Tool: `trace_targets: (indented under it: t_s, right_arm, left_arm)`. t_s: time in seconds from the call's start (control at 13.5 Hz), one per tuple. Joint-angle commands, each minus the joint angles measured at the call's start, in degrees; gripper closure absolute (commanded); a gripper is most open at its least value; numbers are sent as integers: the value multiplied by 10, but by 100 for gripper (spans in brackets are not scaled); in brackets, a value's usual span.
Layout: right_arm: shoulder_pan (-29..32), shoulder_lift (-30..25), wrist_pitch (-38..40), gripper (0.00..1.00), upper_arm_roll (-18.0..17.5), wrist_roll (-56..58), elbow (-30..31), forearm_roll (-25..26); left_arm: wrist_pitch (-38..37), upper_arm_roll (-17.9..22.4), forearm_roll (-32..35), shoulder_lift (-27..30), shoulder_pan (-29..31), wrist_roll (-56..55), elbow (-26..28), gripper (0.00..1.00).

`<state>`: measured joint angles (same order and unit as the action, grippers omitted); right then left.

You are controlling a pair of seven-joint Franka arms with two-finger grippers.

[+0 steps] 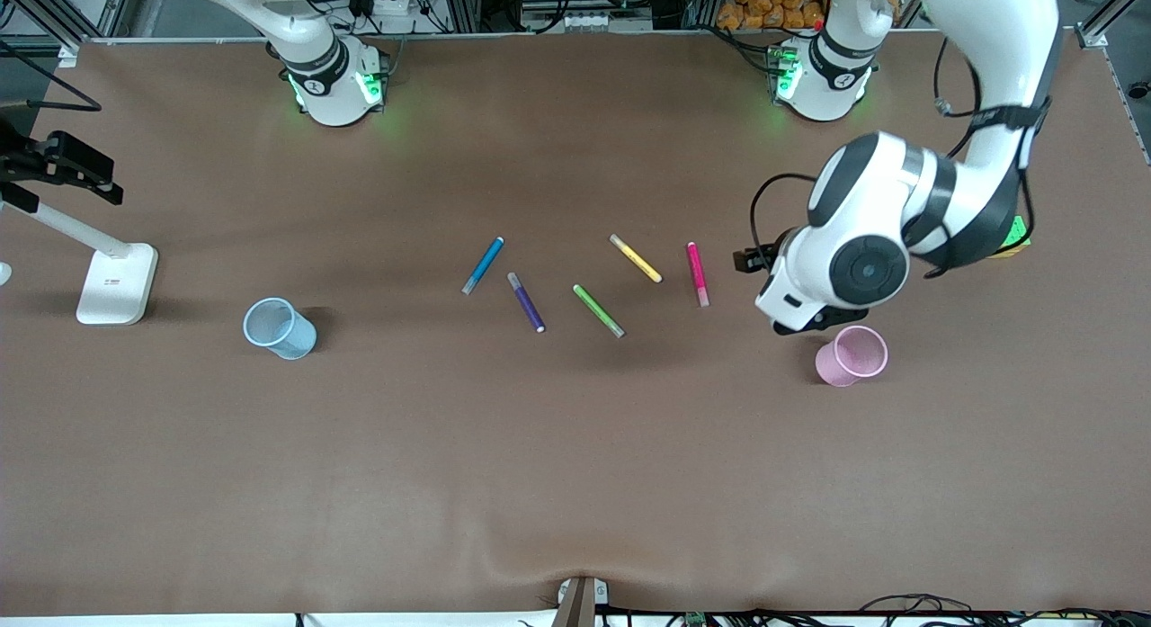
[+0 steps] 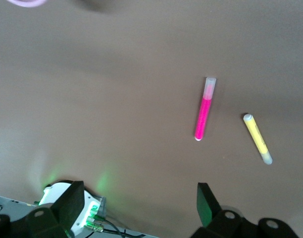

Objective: Place pink and blue markers in matching cups
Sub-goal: 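Move the left gripper over the pink marker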

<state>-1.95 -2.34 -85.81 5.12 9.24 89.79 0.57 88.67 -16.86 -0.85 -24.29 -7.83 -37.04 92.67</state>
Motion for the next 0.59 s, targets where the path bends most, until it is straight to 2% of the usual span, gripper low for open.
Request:
trace_targets:
  t_s: [0.0, 0.22, 0.52]
  right_arm:
    - [1, 40, 3, 0, 2, -3, -7, -1]
    - [9, 57, 2, 0, 4, -1, -7, 4]
    - [5, 57, -2, 0, 2, -1, -14, 15]
  left_arm:
    - [39, -1, -10, -37, -3, -47, -11, 0]
    - [96, -1, -14, -73, -24, -108, -6, 0]
    - [227, -1, -15, -74, -24, -114, 75, 0]
